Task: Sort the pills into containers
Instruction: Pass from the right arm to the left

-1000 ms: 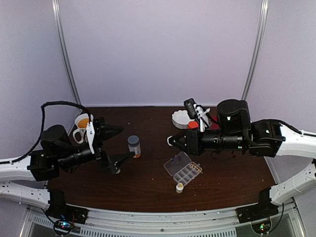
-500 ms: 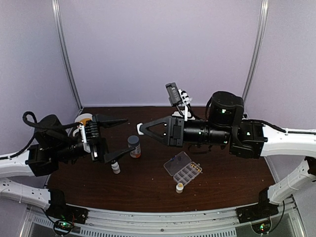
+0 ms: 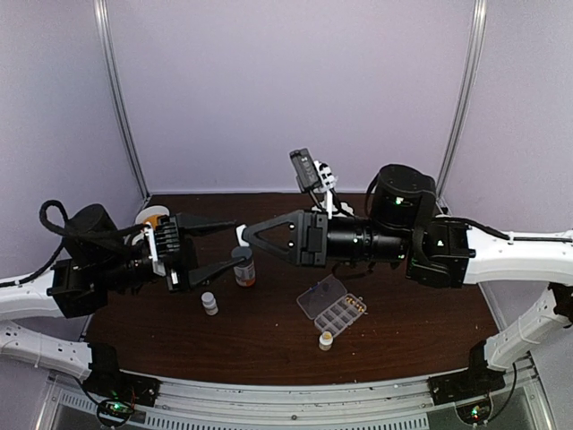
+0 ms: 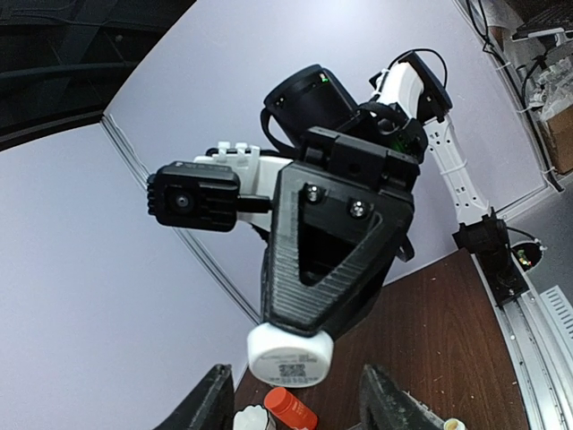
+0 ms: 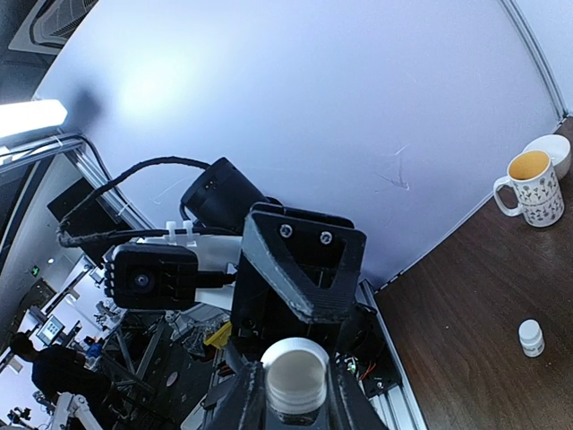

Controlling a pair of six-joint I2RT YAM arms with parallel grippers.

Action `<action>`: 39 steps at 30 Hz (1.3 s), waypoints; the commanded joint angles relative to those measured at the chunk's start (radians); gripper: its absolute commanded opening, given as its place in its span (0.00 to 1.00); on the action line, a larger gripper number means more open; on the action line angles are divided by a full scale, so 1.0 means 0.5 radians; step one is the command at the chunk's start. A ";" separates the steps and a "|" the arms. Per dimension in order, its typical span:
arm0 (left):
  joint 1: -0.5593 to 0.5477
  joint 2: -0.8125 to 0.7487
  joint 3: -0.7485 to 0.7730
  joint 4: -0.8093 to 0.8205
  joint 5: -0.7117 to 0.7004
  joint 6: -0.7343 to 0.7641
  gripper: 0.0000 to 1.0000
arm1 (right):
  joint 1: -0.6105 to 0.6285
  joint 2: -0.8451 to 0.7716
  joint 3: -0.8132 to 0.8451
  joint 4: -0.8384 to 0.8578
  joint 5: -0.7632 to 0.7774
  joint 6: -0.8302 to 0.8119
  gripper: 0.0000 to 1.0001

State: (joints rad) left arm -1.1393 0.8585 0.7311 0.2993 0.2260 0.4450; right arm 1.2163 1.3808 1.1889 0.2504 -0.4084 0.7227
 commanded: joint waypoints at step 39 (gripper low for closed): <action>0.011 -0.027 -0.020 -0.054 -0.222 -0.288 0.26 | 0.007 -0.266 -0.153 -0.317 0.345 -0.290 0.74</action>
State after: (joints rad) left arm -1.1393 0.8577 0.7315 0.2878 0.1848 0.4084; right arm 1.2179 1.3453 1.1748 0.1947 -0.3576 0.6712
